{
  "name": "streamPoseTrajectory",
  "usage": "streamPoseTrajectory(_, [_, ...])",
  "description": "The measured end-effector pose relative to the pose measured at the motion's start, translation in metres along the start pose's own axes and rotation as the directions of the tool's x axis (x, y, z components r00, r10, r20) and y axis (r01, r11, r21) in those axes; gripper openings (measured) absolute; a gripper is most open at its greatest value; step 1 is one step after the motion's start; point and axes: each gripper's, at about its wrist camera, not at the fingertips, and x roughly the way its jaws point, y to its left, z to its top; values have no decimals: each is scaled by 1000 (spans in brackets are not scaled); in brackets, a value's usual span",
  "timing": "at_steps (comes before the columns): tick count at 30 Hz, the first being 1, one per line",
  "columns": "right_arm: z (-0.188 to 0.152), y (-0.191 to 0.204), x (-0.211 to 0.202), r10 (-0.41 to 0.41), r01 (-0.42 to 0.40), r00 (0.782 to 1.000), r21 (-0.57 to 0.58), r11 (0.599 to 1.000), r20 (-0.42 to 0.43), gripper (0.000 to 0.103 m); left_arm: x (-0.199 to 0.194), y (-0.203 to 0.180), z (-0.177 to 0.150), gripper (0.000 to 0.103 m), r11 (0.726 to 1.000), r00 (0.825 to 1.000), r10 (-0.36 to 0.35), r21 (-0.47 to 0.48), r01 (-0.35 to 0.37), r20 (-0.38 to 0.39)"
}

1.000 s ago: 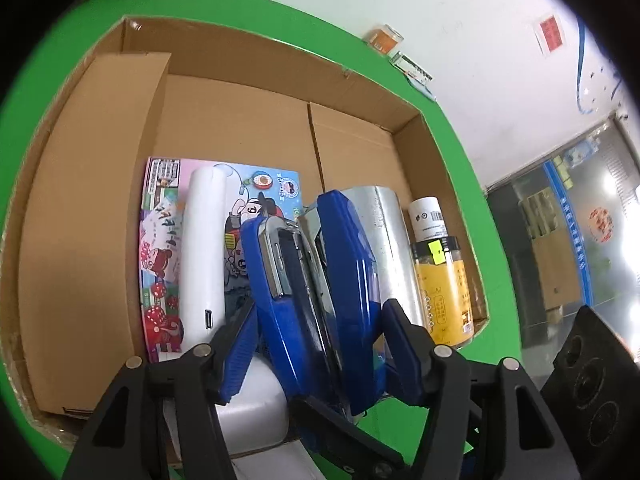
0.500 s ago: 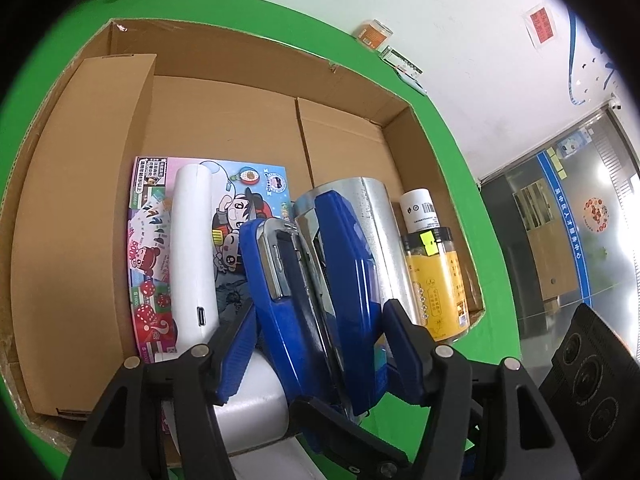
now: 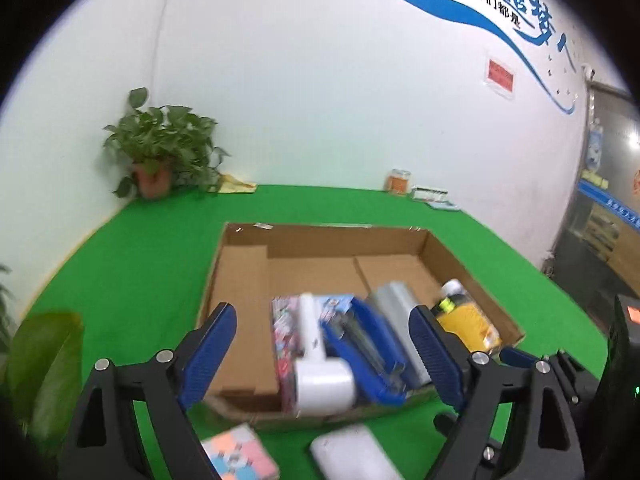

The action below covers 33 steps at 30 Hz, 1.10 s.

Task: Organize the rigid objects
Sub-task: 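Lift the stapler with the right gripper and lower it into the box, then open the right gripper and withdraw it from the stapler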

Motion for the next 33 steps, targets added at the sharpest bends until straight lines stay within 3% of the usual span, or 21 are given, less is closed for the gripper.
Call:
streamPoseTrajectory(3, [-2,0,9,38,-38,999,11,999,-29,101,8,10,-14,88,999,998,9,-47,-13,-70])
streamPoseTrajectory(5, [9,-4,22,144,-140,988,60,988,-58,96,14,17,-23,88,996,994,-14,-86,5,-105])
streamPoseTrajectory(8, [26,-9,53,199,-189,973,88,978,-119,83,15,29,-31,88,985,995,-43,-172,26,-93])
streamPoseTrajectory(11, [42,-18,91,254,-218,946,186,958,-202,72,16,31,-33,88,988,993,-34,-152,17,-112])
streamPoseTrajectory(14, [47,-19,117,236,-190,932,184,965,-276,37,23,31,-30,88,992,991,-39,-123,23,-130])
streamPoseTrajectory(16, [44,-20,128,247,-193,923,201,960,-294,33,27,32,-31,88,993,990,-45,-117,29,-133])
streamPoseTrajectory(22, [45,-8,132,104,-79,952,96,992,-287,23,41,35,-35,88,992,987,-63,-121,45,-150])
streamPoseTrajectory(26, [43,6,136,13,-10,959,15,1000,-285,23,47,37,-37,88,990,984,-72,-131,51,-164])
streamPoseTrajectory(29, [42,15,129,11,-11,961,1,1000,-277,28,46,39,-39,88,992,986,-50,-119,31,-157])
streamPoseTrajectory(33, [41,10,100,181,-168,960,77,983,-213,76,30,46,-39,88,990,993,-24,-138,8,-115])
